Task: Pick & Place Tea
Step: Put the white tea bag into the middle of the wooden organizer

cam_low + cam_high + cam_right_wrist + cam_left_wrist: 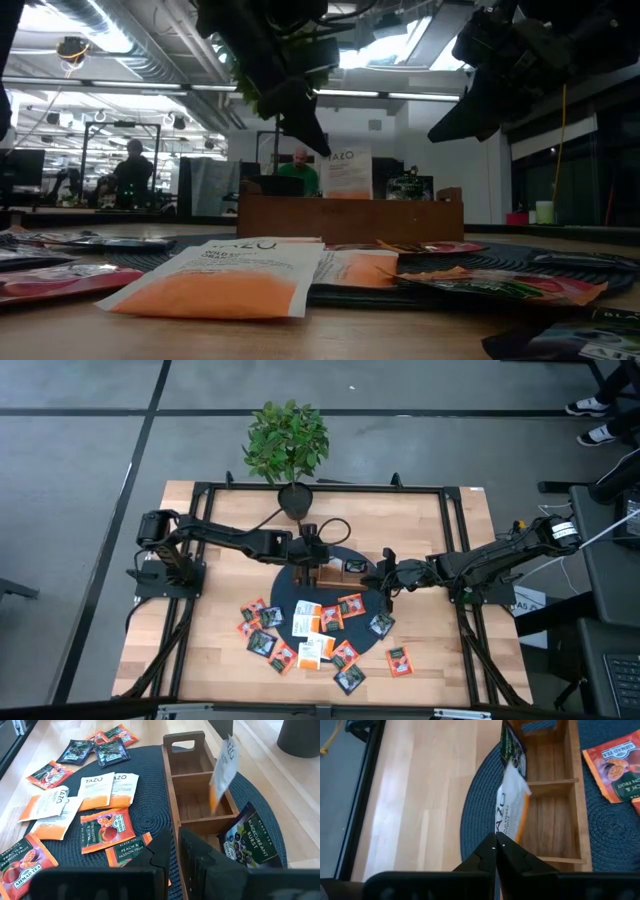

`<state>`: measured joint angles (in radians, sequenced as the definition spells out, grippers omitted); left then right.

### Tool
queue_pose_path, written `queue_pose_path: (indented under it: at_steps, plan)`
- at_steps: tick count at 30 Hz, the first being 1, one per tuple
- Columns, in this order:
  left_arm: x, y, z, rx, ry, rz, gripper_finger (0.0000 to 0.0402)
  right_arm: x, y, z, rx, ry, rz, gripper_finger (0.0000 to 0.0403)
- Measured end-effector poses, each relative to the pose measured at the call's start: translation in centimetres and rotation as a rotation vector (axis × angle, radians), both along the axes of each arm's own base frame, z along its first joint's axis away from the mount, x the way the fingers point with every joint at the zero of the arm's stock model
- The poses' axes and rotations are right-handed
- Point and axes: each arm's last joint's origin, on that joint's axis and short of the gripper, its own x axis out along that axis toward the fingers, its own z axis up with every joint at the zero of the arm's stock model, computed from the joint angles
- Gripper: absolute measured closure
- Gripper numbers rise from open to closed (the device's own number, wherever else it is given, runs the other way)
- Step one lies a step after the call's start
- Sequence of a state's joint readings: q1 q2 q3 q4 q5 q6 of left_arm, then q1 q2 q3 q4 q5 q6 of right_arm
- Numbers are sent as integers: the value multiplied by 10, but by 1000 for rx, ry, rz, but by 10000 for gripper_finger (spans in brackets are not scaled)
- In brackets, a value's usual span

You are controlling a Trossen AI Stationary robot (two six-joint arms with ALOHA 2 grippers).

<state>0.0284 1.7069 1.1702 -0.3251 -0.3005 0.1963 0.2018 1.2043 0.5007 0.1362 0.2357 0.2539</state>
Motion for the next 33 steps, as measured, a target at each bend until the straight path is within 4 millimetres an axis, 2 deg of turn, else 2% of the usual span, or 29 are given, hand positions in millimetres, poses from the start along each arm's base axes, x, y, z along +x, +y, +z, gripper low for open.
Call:
queue_pose_path:
  at_steps: [10, 20, 33]
  plan:
    - [3, -2, -3, 17, -14, 48, 400, 0, 0, -1, -2, 9, 0, 363]
    - [10, -5, -24, 63, 33, 72, 400, -1, 0, -1, -2, 11, 0, 363]
    - [12, -5, -24, 66, 15, 69, 400, -2, 0, -3, -5, 32, 0, 363]
